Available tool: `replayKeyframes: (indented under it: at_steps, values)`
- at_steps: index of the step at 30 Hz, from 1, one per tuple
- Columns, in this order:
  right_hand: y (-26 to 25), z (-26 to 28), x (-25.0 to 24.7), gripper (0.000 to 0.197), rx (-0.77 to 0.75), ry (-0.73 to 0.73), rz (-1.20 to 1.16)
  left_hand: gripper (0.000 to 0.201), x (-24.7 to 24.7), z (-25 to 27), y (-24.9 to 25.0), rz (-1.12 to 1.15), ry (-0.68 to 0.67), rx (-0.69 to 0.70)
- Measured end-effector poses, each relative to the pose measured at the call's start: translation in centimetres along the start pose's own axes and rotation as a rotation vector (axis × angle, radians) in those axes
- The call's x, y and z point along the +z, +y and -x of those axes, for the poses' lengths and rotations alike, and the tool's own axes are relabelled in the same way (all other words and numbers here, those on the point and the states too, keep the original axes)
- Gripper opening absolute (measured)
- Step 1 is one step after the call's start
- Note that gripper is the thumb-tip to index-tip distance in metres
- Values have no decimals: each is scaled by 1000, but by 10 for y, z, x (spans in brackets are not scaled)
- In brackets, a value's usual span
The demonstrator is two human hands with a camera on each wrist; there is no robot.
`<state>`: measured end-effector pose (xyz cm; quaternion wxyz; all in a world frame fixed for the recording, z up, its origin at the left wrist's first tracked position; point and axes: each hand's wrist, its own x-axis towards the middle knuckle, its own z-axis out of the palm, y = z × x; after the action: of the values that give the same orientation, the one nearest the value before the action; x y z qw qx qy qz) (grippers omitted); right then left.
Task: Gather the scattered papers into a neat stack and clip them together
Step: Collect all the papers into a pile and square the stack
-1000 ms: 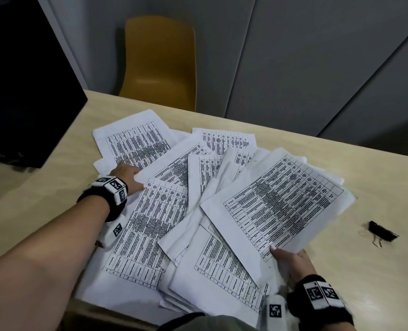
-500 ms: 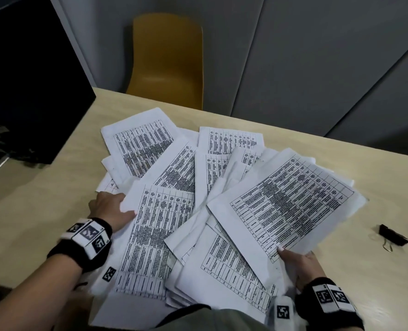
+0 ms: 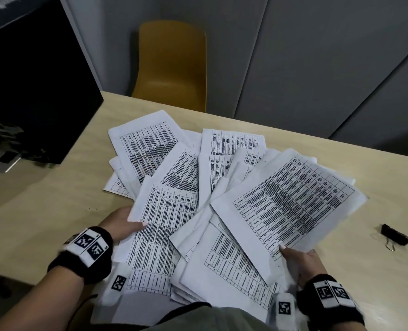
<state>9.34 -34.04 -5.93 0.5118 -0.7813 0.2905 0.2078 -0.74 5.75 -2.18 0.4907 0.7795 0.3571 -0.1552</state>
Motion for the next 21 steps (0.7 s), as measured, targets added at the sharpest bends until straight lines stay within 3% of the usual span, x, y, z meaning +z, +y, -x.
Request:
replayKeyframes:
  at_steps: [4,8,10,13,17,21]
  values:
    - [-8,11,2,28,-78,15,-47,14,-9,12,17,-178,97,138]
    - [-17,22,3,38,-88,-10,-45,3,-32,33,47,-205,219,260]
    - [-22,28,2,31,-71,-29,-39,1,-43,43,61,-229,289,312]
    - [-26,33,0,23,-62,-50,-43,14,-55,55,77,-269,421,380]
    - [-28,38,1,36,-66,-59,-29,17,-68,70,93,-324,507,443]
    - [-29,41,-1,60,-45,-78,-26,5,-79,83,109,-407,441,498]
